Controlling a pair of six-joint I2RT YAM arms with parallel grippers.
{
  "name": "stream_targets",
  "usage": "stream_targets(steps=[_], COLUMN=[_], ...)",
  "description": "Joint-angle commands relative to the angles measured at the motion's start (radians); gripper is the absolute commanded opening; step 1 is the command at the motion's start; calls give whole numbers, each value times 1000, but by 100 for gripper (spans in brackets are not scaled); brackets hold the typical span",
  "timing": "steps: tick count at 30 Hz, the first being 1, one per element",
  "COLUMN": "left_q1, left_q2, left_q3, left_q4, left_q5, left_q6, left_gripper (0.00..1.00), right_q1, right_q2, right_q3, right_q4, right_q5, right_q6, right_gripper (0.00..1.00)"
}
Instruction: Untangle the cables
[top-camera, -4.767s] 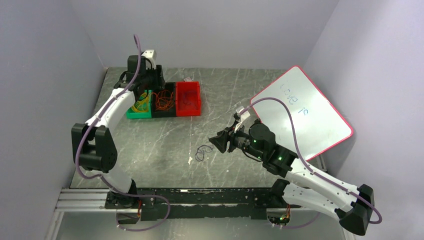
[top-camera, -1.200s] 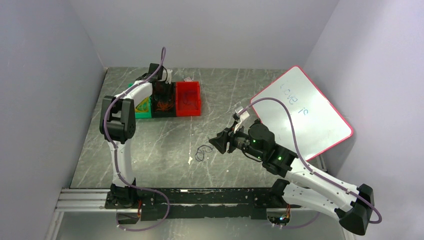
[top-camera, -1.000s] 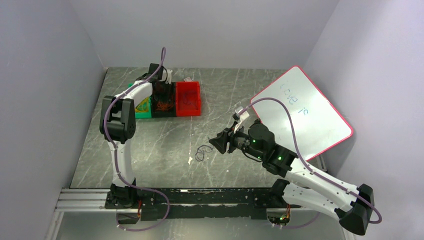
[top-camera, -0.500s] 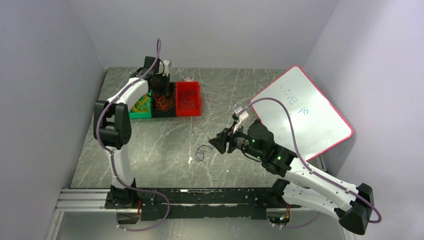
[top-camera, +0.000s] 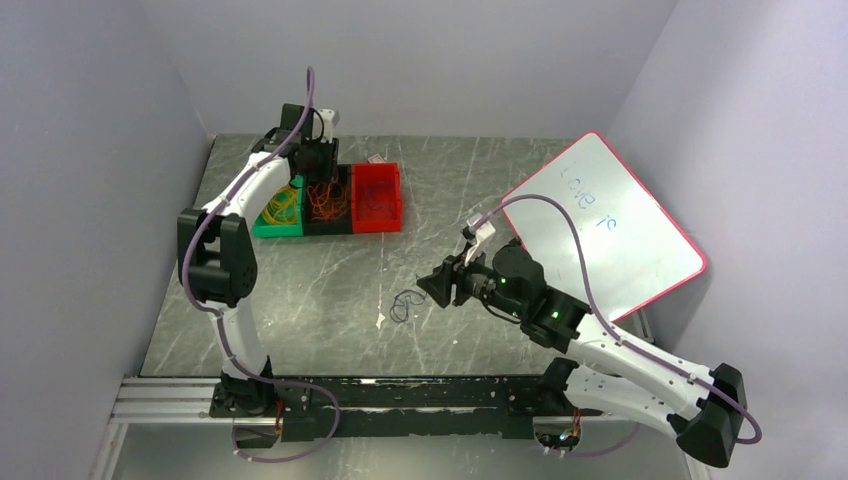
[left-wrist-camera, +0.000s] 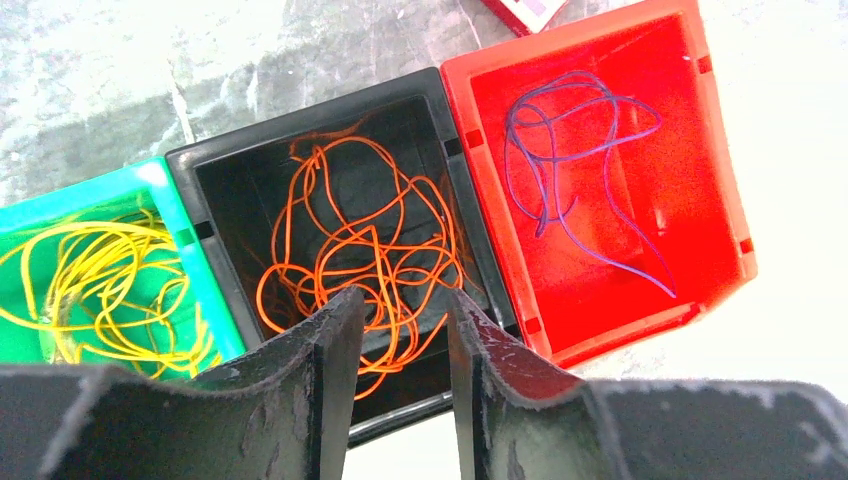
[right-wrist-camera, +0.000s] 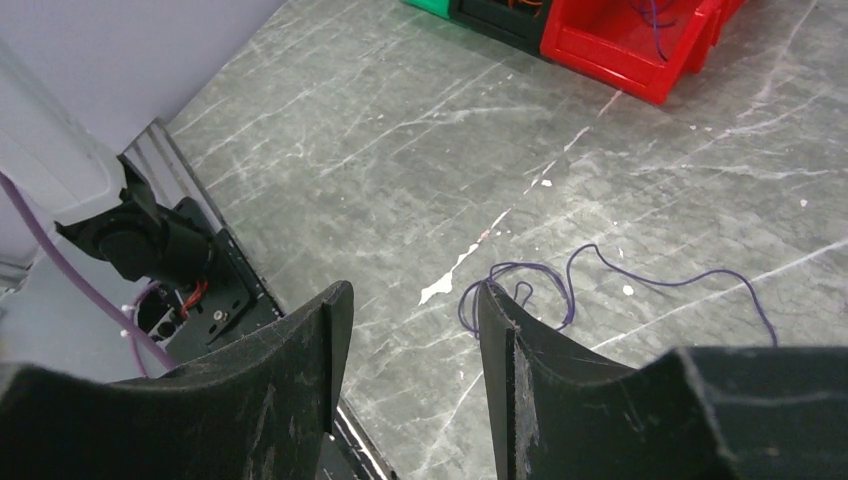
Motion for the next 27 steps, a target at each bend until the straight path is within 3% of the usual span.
stream_targets(steps=[1,11,27], left_q1=[1,1,1], left_q2=[-106,-390,-955], left_q3=[-7,-216,-740], left_q4=[0,87,123], left_q5=[-7,86,155], left_q6=[5,-34,-179], left_gripper=[42,41,40], right_q1=[4,4,0], right_q2=[17,82,424], right_q3=[11,26,145], right_q4=[-33,-134,-158], right_q5=[61,229,214], right_q6=[18,96,79], right_gripper=[53,53,52])
